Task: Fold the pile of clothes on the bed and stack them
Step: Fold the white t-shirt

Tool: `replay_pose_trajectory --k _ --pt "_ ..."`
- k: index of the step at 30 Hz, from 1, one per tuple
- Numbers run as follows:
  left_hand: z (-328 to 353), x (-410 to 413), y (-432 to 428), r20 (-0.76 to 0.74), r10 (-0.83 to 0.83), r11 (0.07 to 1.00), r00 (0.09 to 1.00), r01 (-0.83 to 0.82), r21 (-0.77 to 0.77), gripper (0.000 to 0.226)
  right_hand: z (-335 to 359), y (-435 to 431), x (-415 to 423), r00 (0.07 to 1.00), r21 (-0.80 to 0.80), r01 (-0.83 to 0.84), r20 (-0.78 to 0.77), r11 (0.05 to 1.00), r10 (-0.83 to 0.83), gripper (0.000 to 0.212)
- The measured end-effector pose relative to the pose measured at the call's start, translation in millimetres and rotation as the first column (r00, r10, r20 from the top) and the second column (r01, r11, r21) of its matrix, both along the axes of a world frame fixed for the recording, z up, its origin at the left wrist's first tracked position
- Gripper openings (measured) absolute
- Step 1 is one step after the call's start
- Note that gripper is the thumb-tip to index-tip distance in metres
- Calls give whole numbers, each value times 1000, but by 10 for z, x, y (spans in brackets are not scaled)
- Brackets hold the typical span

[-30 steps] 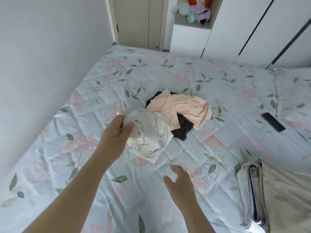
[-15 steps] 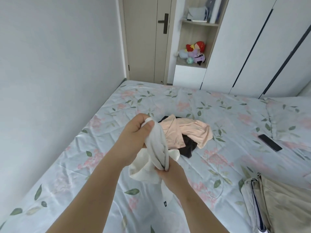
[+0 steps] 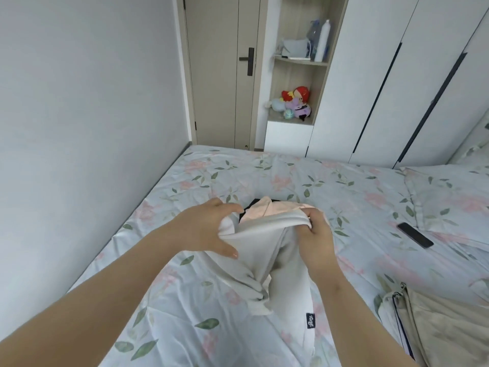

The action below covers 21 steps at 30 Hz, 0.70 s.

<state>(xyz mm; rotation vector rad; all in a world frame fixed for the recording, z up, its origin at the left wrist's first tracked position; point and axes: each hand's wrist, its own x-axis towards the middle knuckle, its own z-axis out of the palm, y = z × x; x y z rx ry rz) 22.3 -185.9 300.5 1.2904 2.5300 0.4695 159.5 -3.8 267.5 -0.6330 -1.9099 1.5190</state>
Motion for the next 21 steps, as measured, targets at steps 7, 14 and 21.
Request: replay_pose_trajectory --k 7,14,21 --pt "539 -507 31 19 -75 995 997 76 -63 27 295 232 -83 975 296 -199 152 934 160 16" --pt "922 -703 56 544 -83 993 835 25 114 15 288 483 -172 727 436 -439 686 786 26 23" --pt "1111 -881 34 807 -171 693 565 -513 506 44 668 679 -227 949 548 -105 304 830 -80 9"
